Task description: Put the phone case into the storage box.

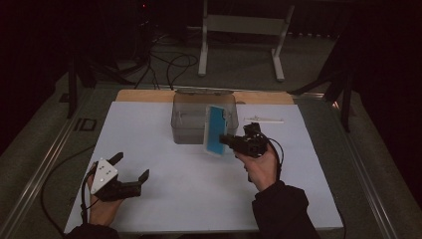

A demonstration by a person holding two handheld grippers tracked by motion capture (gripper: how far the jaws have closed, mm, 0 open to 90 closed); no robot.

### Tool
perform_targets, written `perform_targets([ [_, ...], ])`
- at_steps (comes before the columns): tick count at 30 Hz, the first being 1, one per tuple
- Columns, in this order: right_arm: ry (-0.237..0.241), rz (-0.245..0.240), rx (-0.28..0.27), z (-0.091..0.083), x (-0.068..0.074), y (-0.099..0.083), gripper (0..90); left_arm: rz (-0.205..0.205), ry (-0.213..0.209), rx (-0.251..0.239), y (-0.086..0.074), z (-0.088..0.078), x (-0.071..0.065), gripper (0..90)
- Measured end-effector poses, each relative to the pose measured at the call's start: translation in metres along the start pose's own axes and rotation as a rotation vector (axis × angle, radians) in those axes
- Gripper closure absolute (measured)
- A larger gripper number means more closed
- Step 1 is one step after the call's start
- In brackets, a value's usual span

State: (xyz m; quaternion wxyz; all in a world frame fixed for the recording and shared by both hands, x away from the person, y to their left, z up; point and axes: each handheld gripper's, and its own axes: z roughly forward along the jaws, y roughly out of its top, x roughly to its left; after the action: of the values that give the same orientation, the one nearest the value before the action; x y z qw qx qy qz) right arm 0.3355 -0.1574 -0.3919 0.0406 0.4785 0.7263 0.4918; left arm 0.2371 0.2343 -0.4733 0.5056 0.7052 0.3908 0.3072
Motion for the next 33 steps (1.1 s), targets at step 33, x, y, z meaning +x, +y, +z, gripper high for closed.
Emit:
perform_targets([
  [33,-0.015,0.019,0.008,0.001,-0.007,0.039,81.6,-0.004,0.093,-0.012,-0.022,-0.010,0.007,0.3],
])
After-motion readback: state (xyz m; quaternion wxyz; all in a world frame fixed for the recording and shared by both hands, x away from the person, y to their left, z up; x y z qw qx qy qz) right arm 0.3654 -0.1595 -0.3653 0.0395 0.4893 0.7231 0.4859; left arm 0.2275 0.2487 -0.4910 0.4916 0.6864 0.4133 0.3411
